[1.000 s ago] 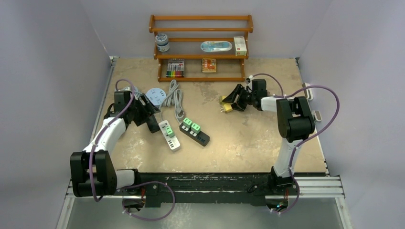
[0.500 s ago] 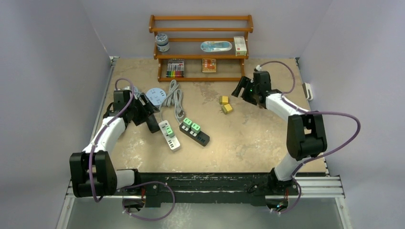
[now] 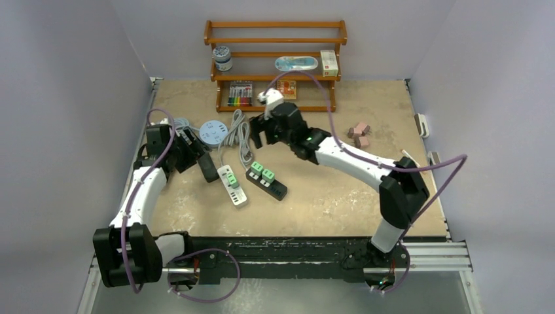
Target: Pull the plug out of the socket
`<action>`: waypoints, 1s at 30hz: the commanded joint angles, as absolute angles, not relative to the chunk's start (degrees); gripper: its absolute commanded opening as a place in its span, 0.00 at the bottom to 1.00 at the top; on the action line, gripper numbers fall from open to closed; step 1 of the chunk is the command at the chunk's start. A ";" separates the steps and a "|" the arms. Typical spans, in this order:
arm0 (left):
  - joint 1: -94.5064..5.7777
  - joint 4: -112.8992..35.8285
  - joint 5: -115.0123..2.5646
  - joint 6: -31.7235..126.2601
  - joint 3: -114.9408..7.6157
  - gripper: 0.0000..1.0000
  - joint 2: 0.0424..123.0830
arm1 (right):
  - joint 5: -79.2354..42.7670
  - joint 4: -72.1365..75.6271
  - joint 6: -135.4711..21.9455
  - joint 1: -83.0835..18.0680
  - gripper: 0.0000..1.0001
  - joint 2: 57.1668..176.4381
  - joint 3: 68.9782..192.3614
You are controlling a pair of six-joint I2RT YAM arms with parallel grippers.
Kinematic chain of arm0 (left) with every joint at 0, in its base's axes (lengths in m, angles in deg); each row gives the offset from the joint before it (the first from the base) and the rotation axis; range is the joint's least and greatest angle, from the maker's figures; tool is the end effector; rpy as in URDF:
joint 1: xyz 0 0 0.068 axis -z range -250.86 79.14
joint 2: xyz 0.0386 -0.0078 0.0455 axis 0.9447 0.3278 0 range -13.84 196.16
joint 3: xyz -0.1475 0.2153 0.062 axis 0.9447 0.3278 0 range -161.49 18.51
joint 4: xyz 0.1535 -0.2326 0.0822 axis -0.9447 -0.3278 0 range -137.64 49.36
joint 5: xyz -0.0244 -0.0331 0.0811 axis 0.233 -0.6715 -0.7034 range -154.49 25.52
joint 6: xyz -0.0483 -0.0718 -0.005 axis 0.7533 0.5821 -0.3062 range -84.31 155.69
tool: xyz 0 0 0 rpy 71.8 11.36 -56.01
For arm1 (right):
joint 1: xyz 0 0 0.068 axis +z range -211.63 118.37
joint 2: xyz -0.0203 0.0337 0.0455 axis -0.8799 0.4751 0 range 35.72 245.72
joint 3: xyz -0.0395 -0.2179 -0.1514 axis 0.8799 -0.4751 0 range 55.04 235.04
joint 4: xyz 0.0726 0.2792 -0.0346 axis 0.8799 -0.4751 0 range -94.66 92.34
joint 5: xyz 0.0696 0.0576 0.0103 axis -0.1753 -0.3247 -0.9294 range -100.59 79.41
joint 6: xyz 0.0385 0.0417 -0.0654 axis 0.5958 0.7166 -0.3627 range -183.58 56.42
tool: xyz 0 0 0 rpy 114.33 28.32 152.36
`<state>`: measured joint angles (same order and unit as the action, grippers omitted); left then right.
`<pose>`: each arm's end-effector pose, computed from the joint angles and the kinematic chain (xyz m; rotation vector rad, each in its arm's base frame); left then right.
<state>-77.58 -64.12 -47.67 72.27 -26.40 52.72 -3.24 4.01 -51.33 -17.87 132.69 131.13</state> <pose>0.2999 0.0130 0.2009 -0.7466 2.2770 -0.5959 0.3478 0.3195 0.2793 -0.4411 1.8890 0.5367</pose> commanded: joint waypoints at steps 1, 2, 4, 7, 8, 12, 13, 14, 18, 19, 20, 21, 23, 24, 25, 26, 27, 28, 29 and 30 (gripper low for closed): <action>-78.14 -64.98 -50.35 71.19 -27.39 0.73 50.15 | -4.91 8.63 -62.87 -10.71 0.87 136.71 137.23; -78.16 -64.97 -51.02 71.32 -27.25 0.73 49.80 | -5.83 9.03 -63.26 -9.53 0.87 137.48 137.79; -78.20 -64.98 -51.93 71.44 -27.11 0.74 49.40 | -7.84 9.52 -63.78 -7.98 0.87 138.72 138.95; -78.32 -65.03 -52.31 71.46 -27.11 0.74 49.50 | -9.32 9.64 -64.86 -5.59 0.87 140.60 140.64; -78.33 -64.92 -52.41 71.53 -27.04 0.74 49.52 | -9.37 9.27 -65.77 -4.86 0.87 141.34 141.57; -78.42 -64.59 -52.95 71.59 -27.01 0.74 49.89 | -10.23 6.72 -66.88 -3.27 0.87 144.53 144.56; -78.49 -64.63 -53.09 71.63 -27.02 0.74 50.08 | -10.67 6.13 -66.85 -3.12 0.86 145.37 145.00; -78.51 -64.59 -53.24 71.59 -27.02 0.74 50.21 | -11.16 5.47 -66.75 -2.98 0.86 146.19 145.91; -78.68 -64.75 -53.83 71.55 -26.83 0.74 50.32 | -12.35 1.25 -66.43 -2.57 0.84 149.58 149.13; -78.69 -65.01 -54.06 71.46 -26.80 0.74 50.24 | -12.41 0.19 -66.45 -2.44 0.84 150.13 149.68; -78.69 -65.19 -54.25 71.44 -26.76 0.74 50.18 | -12.38 -0.90 -66.44 -2.35 0.83 150.65 149.96; -78.75 -65.19 -54.41 71.45 -26.64 0.74 50.08 | -12.37 -2.01 -66.42 -2.31 0.83 150.94 150.16; -78.77 -65.25 -54.46 71.33 -26.43 0.74 50.14 | -12.71 -4.55 -66.45 -2.26 0.82 151.45 150.34; -78.85 -65.26 -54.53 71.37 -26.33 0.74 50.22 | -13.01 -5.99 -66.51 -2.23 0.82 151.63 150.29; -78.86 -65.26 -54.35 71.37 -26.24 0.74 50.27 | -13.41 -7.35 -66.54 -2.21 0.82 151.66 150.09; -78.80 -65.25 -54.25 71.37 -26.15 0.74 50.39 | -13.71 -8.62 -66.62 -2.18 0.82 151.68 149.69; -78.83 -65.18 -54.27 71.42 -26.07 0.74 50.55 | -14.02 -9.64 -66.63 -2.18 0.81 151.58 149.13; -78.86 -64.95 -54.07 71.46 -25.89 0.74 50.64 | -14.28 -10.22 -66.55 -2.14 0.80 151.40 148.51; -78.85 -64.79 -53.92 71.54 -25.79 0.74 50.79 | -14.67 -10.38 -66.44 -2.16 0.80 151.20 147.76; -78.86 -64.62 -53.73 71.62 -25.67 0.74 50.90 | -15.12 -10.21 -66.36 -2.15 0.79 151.11 147.13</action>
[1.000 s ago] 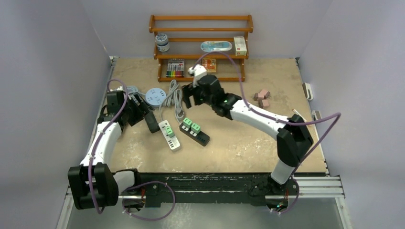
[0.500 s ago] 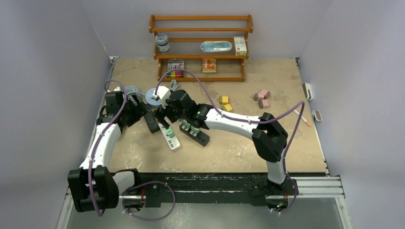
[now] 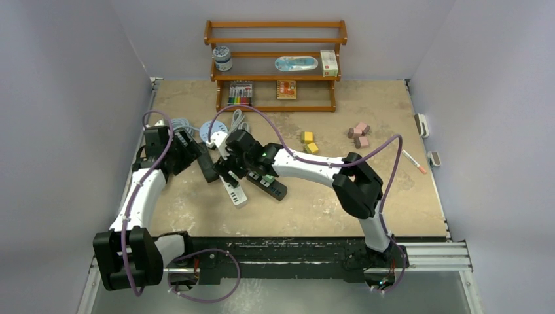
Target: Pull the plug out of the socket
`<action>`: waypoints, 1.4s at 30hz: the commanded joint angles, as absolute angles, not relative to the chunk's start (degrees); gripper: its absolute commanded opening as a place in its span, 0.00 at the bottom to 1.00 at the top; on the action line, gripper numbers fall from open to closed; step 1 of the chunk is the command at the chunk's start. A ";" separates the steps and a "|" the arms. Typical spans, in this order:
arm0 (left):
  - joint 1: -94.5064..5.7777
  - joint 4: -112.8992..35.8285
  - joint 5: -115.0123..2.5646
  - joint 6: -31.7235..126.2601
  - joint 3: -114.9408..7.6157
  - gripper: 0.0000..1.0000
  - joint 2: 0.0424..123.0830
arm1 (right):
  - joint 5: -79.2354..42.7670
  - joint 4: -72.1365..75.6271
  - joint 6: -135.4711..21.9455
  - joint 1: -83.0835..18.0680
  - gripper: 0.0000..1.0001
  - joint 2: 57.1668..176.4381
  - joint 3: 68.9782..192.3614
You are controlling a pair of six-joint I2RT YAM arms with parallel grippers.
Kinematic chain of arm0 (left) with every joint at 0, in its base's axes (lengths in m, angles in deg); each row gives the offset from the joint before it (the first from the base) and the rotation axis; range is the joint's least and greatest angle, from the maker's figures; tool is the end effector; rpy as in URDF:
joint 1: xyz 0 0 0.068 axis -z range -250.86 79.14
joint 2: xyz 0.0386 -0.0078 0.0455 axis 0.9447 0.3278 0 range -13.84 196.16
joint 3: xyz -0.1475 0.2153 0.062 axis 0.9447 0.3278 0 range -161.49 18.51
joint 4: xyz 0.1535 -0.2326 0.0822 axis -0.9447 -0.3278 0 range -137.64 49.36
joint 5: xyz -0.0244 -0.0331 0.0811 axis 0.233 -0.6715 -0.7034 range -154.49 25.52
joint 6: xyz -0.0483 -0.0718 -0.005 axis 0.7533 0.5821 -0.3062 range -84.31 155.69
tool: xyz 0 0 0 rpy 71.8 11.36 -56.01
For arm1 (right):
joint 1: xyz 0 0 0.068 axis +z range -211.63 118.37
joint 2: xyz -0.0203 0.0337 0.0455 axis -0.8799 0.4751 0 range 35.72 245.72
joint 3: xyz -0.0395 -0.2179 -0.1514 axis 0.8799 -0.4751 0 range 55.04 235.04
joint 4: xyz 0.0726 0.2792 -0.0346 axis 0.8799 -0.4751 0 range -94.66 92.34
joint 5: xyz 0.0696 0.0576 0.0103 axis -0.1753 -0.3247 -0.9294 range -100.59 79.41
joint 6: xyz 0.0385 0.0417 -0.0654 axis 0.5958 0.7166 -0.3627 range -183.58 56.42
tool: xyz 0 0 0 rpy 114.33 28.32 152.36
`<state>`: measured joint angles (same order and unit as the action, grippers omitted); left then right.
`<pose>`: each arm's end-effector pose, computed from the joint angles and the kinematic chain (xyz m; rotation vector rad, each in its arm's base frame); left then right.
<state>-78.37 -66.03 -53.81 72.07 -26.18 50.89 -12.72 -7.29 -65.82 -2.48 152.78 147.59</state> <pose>0.2932 0.0243 0.2033 -0.8093 2.2542 -0.4609 0.2736 0.4637 0.2001 -1.1576 1.9066 0.5999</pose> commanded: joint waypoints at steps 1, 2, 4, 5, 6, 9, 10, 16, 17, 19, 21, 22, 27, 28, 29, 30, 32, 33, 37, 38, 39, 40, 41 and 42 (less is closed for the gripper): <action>-78.86 -64.37 -53.54 71.71 -25.51 0.74 51.06 | -15.54 -9.94 -66.32 -2.14 0.78 151.16 146.58; -78.86 -64.11 -53.32 71.92 -25.38 0.74 51.19 | -16.13 -9.83 -66.28 -2.13 0.77 151.46 146.64; -78.86 -63.91 -53.01 72.06 -25.31 0.74 51.45 | -17.19 -10.69 -66.17 -2.13 0.76 152.59 147.70; -78.86 -63.93 -53.04 72.07 -25.26 0.74 51.53 | -17.72 -11.10 -66.14 -2.07 0.76 153.13 148.37; -78.84 -64.05 -52.97 72.03 -25.34 0.74 51.55 | -18.35 -11.37 -66.19 -2.07 0.76 153.60 148.98; -78.88 -64.48 -53.05 71.77 -25.23 0.74 51.31 | -20.07 -12.27 -66.32 -2.13 0.75 154.72 150.17; -78.86 -64.65 -53.23 71.73 -25.26 0.74 51.23 | -20.38 -13.06 -66.41 -2.13 0.75 155.13 150.70; -78.87 -64.38 -53.20 72.06 -25.09 0.74 52.12 | -20.61 -15.99 -66.49 -2.11 0.67 156.99 151.13; -78.90 -64.11 -53.01 72.29 -25.09 0.74 52.27 | -21.47 -16.59 -66.42 -2.13 0.62 157.01 151.04; -78.88 -63.50 -52.39 72.78 -24.96 0.74 52.79 | -22.43 -16.79 -65.73 -2.13 0.45 156.76 151.11; -78.86 -62.63 -51.33 73.46 -24.55 0.74 53.14 | -22.74 -16.30 -65.53 -2.13 0.18 156.53 151.20; -78.84 -62.09 -50.85 73.91 -24.22 0.74 53.35 | -22.80 -16.18 -65.39 -2.20 0.05 156.46 151.34; -78.64 -57.48 -47.60 78.09 -21.14 0.74 52.60 | -23.55 -13.95 -64.28 -3.58 0.00 155.17 151.84; -78.55 -56.78 -47.22 78.67 -20.69 0.74 52.42 | -24.11 -13.02 -63.71 -4.26 0.00 154.48 151.81; -78.35 -56.37 -46.94 79.14 -20.33 0.74 52.28 | -24.65 -12.12 -63.09 -5.02 0.00 153.73 151.74; -78.15 -56.02 -46.83 79.50 -20.12 0.74 52.08 | -25.38 -10.95 -62.29 -5.72 0.00 152.96 151.54; -76.91 -55.05 -46.76 80.21 -19.78 0.74 51.81 | -26.20 -8.15 -60.74 -7.17 0.00 151.34 151.02; -75.95 -54.48 -46.97 80.71 -19.73 0.74 51.69 | -26.42 -6.50 -59.97 -7.85 0.00 150.31 150.64; -70.01 -51.45 -49.15 82.98 -19.80 0.74 53.03 | -28.67 -3.56 -57.80 -10.18 0.00 149.17 151.63; -68.62 -50.89 -49.82 83.58 -19.86 0.74 53.60 | -29.22 -3.54 -57.65 -10.50 0.00 149.18 152.24; -67.78 -50.20 -50.04 84.28 -19.78 0.74 54.15 | -29.68 -3.47 -57.57 -10.67 0.00 149.19 152.73; -67.36 -49.21 -49.95 85.00 -19.59 0.74 54.67 | -30.01 -3.41 -57.49 -10.86 0.00 149.21 153.04; -67.20 -48.29 -49.71 85.66 -19.29 0.74 54.98 | -30.36 -3.37 -57.47 -10.91 0.00 149.17 153.22; -67.11 -47.61 -49.50 86.01 -19.18 0.74 55.24 | -30.77 -3.32 -57.46 -10.92 0.00 149.13 153.35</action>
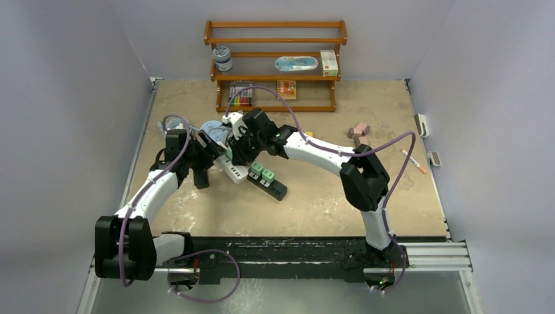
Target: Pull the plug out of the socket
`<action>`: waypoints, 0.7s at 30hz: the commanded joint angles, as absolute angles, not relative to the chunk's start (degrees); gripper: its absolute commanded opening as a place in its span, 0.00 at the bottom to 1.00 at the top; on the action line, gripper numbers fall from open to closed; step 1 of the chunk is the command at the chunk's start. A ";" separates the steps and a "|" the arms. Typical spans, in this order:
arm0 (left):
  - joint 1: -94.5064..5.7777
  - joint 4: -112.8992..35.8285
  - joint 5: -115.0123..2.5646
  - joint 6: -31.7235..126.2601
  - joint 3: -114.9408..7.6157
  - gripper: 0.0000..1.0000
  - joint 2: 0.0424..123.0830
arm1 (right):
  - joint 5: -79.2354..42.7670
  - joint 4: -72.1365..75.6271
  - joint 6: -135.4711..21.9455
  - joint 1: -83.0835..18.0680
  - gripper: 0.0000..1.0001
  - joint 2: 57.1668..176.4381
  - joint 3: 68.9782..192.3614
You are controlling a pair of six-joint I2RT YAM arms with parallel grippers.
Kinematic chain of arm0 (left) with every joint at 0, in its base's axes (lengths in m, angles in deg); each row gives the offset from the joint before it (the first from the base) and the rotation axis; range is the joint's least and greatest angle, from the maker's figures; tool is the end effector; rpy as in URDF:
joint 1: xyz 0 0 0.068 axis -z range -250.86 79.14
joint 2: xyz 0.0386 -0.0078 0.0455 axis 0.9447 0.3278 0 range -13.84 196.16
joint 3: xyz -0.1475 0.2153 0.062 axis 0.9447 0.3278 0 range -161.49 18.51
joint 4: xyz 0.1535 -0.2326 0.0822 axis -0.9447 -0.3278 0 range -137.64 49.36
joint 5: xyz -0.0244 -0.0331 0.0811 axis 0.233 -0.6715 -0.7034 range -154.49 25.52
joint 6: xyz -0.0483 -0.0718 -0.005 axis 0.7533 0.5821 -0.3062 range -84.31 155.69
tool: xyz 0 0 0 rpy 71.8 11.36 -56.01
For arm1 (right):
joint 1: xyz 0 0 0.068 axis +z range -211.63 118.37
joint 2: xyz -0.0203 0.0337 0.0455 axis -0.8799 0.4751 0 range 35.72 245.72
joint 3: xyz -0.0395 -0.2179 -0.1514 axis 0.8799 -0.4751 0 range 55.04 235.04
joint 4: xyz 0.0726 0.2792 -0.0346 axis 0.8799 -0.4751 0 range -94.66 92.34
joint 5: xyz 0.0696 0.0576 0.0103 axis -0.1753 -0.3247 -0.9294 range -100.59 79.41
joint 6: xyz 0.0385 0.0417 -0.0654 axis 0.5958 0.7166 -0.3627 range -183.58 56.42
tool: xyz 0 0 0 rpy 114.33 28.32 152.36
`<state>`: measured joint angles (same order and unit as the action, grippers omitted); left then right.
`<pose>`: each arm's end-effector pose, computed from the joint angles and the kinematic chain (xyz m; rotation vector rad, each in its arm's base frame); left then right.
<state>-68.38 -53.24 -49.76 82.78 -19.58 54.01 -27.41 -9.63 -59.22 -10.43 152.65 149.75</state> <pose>0.2998 -0.0325 0.1689 -0.7812 2.2642 -0.7229 0.3194 0.4327 0.2132 -1.0631 2.0078 0.8554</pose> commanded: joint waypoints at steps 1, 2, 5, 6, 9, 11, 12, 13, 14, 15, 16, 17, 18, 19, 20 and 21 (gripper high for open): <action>-67.09 -47.43 -49.46 86.11 -19.31 0.74 55.56 | -31.22 -3.31 -57.31 -11.04 0.00 149.02 153.28; -67.08 -47.44 -49.64 86.07 -19.50 0.74 55.78 | -31.62 -3.10 -57.14 -11.01 0.00 148.69 153.10; -67.08 -47.52 -50.44 86.03 -19.95 0.74 56.42 | -34.67 -1.48 -56.60 -11.25 0.00 147.12 151.52; -67.08 -47.31 -50.64 86.15 -20.05 0.74 56.70 | -36.21 -0.72 -56.48 -11.35 0.00 146.59 150.92; -67.08 -46.21 -51.72 87.10 -20.16 0.61 57.42 | -40.78 1.52 -56.22 -11.45 0.00 144.89 149.24; -67.08 -45.29 -52.71 87.86 -20.04 0.23 57.59 | -43.04 2.30 -55.96 -11.67 0.00 144.04 148.46; -67.08 -45.52 -53.55 88.16 -20.18 0.02 57.64 | -43.87 2.42 -55.89 -11.86 0.00 143.56 148.20; -67.08 -45.84 -54.32 88.21 -20.31 0.00 57.76 | -44.72 2.77 -55.80 -12.06 0.00 143.09 147.78; -67.08 -46.17 -55.12 88.10 -20.41 0.00 57.85 | -45.47 3.38 -55.64 -12.26 0.00 142.47 147.06; -67.08 -46.78 -56.13 87.76 -20.61 0.00 57.84 | -46.08 4.07 -55.52 -12.53 0.00 141.66 146.37; -67.08 -47.81 -57.41 87.23 -20.94 0.00 57.93 | -46.44 4.66 -55.54 -12.77 0.00 140.80 145.51; -67.16 -49.41 -59.12 86.13 -21.62 0.00 58.15 | -46.34 5.23 -55.62 -13.05 0.00 139.72 144.85; -67.17 -51.62 -61.17 84.76 -23.14 0.00 58.48 | -46.22 5.50 -55.75 -13.35 0.00 138.68 144.13; -67.24 -54.03 -63.50 83.35 -24.32 0.00 58.79 | -46.16 6.00 -55.75 -13.75 0.00 137.47 143.32; -67.19 -55.95 -65.65 82.07 -25.50 0.00 59.02 | -46.38 6.47 -55.71 -14.63 0.00 135.75 142.50; -67.26 -57.44 -67.82 80.94 -26.39 0.00 59.06 | -46.94 7.93 -55.21 -15.49 0.00 134.27 141.30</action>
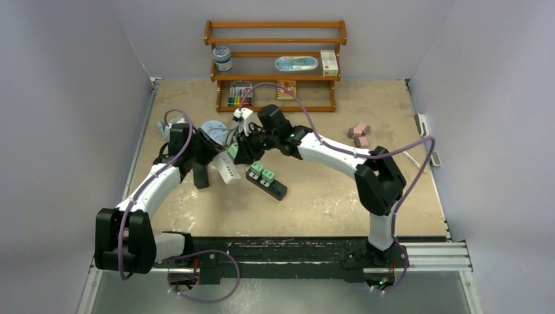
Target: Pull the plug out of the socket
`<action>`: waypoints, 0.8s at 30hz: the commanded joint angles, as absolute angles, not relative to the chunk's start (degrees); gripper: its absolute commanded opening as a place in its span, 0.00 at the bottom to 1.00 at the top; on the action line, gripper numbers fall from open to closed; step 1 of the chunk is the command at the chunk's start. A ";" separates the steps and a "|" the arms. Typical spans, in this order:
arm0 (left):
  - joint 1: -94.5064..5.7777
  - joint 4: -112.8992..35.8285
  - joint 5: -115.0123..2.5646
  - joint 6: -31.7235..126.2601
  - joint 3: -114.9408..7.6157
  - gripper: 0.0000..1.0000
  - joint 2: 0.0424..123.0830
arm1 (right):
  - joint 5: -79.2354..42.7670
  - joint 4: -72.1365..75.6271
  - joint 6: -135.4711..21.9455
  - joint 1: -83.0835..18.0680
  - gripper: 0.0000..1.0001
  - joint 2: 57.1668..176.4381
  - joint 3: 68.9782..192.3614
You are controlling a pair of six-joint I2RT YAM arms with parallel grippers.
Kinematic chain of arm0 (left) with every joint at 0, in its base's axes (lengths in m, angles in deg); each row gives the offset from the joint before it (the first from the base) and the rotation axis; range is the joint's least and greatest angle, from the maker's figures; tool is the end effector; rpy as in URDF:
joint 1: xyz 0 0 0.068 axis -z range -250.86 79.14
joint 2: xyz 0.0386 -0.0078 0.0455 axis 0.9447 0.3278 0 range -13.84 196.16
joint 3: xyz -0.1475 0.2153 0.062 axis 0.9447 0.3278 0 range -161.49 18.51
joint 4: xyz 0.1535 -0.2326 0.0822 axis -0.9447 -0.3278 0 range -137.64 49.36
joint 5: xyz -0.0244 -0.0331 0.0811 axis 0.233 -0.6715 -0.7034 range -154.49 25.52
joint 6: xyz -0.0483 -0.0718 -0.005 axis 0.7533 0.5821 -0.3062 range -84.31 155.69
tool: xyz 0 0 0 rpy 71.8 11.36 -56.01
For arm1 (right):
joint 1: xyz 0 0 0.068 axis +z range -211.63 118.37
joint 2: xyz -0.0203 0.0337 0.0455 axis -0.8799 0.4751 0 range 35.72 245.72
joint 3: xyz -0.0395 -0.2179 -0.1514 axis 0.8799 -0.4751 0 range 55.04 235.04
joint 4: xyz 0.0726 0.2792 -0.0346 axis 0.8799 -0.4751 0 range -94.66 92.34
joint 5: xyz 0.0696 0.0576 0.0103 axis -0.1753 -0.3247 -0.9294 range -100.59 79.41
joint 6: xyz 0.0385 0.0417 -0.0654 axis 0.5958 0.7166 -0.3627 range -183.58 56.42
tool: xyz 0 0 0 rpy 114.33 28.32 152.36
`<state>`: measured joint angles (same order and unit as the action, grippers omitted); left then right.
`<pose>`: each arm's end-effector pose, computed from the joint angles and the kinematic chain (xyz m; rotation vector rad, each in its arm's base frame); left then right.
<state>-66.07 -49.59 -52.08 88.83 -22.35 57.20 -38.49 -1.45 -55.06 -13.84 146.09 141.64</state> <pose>0.3174 -0.0431 0.1779 -0.8524 2.1961 -0.7654 0.3178 0.4037 0.2348 -1.0291 1.9193 1.0876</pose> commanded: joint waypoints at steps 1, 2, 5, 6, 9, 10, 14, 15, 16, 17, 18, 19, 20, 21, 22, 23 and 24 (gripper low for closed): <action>-67.26 -58.53 -69.78 80.30 -26.93 0.00 58.95 | -47.99 10.05 -54.42 -16.47 0.00 132.48 139.69; -67.30 -59.30 -71.35 79.95 -27.33 0.00 58.78 | -48.91 12.04 -53.20 -17.67 0.00 130.77 138.09; -67.43 -60.92 -74.20 79.26 -28.25 0.00 58.94 | -53.02 17.11 -50.17 -21.09 0.00 127.41 134.53; -67.39 -61.25 -74.47 79.20 -28.32 0.00 59.10 | -54.05 17.14 -49.99 -22.06 0.00 126.98 134.15; -67.44 -61.54 -74.62 78.98 -28.58 0.00 59.21 | -56.90 18.26 -49.01 -25.26 0.00 125.46 130.96; -67.44 -61.63 -74.63 78.89 -28.70 0.00 59.24 | -58.38 20.77 -47.08 -26.66 0.00 124.67 128.71; -67.44 -59.84 -70.41 75.73 -29.56 0.00 58.90 | -61.77 30.67 -38.77 -33.04 0.00 120.56 119.74; -67.44 -59.12 -68.12 74.00 -30.09 0.00 58.92 | -61.37 31.73 -36.74 -34.76 0.00 119.69 117.55; -67.44 -58.76 -65.55 72.09 -31.23 0.00 58.91 | -60.59 32.63 -35.33 -36.60 0.00 118.18 115.32; -67.44 -58.55 -63.18 70.08 -32.47 0.00 59.19 | -59.29 34.22 -33.37 -38.62 0.00 116.91 112.97; -67.47 -58.58 -60.75 68.51 -33.85 0.00 59.47 | -57.52 35.09 -31.65 -40.40 0.00 115.69 110.38; -67.52 -58.51 -57.44 66.91 -35.27 0.00 59.93 | -54.95 33.92 -30.93 -41.96 0.00 114.60 108.27; -67.52 -58.80 -54.20 65.63 -36.82 0.00 60.51 | -51.78 31.35 -30.89 -43.29 0.00 113.82 107.25; -67.52 -59.10 -50.96 64.68 -38.20 0.00 61.27 | -49.16 28.39 -31.16 -44.32 0.00 113.36 106.73; -67.52 -59.45 -48.60 64.64 -39.58 0.00 61.94 | -46.91 25.43 -31.58 -45.13 0.00 113.11 106.51; -67.48 -60.91 -46.54 65.05 -41.06 0.00 62.38 | -45.31 22.97 -31.85 -45.84 0.00 112.95 106.28; -67.44 -62.90 -45.37 64.31 -42.59 0.00 62.45 | -44.41 21.28 -31.67 -46.87 0.00 112.91 105.82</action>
